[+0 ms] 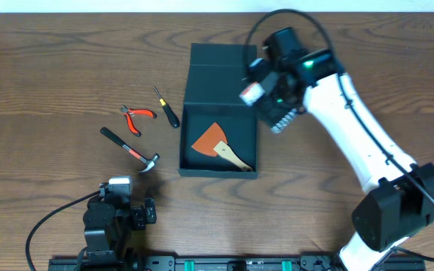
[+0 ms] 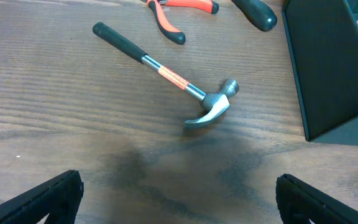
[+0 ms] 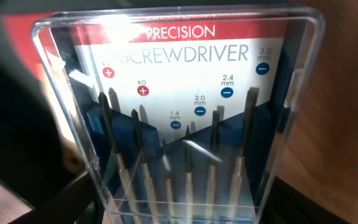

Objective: Pack container
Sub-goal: 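Carry the case into the box and release it on the scraper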

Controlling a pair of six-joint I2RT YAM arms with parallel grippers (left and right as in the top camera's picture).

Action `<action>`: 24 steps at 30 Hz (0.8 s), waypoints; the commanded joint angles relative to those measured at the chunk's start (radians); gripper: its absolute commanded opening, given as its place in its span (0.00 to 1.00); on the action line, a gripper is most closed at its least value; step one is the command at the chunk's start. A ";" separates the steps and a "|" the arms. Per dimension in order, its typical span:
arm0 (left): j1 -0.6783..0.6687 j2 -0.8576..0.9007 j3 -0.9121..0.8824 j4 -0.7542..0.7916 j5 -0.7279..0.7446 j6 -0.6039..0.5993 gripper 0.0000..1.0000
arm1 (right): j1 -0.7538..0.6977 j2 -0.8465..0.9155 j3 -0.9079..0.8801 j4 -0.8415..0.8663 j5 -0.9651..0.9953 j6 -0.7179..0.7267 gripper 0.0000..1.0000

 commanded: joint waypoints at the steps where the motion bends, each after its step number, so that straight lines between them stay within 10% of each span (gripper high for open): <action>1: 0.005 -0.006 -0.006 -0.003 -0.008 0.010 0.99 | 0.082 -0.020 0.020 0.039 -0.046 0.014 0.51; 24: 0.005 -0.006 -0.006 -0.004 -0.008 0.010 0.98 | 0.251 0.238 0.014 0.109 -0.099 0.014 0.47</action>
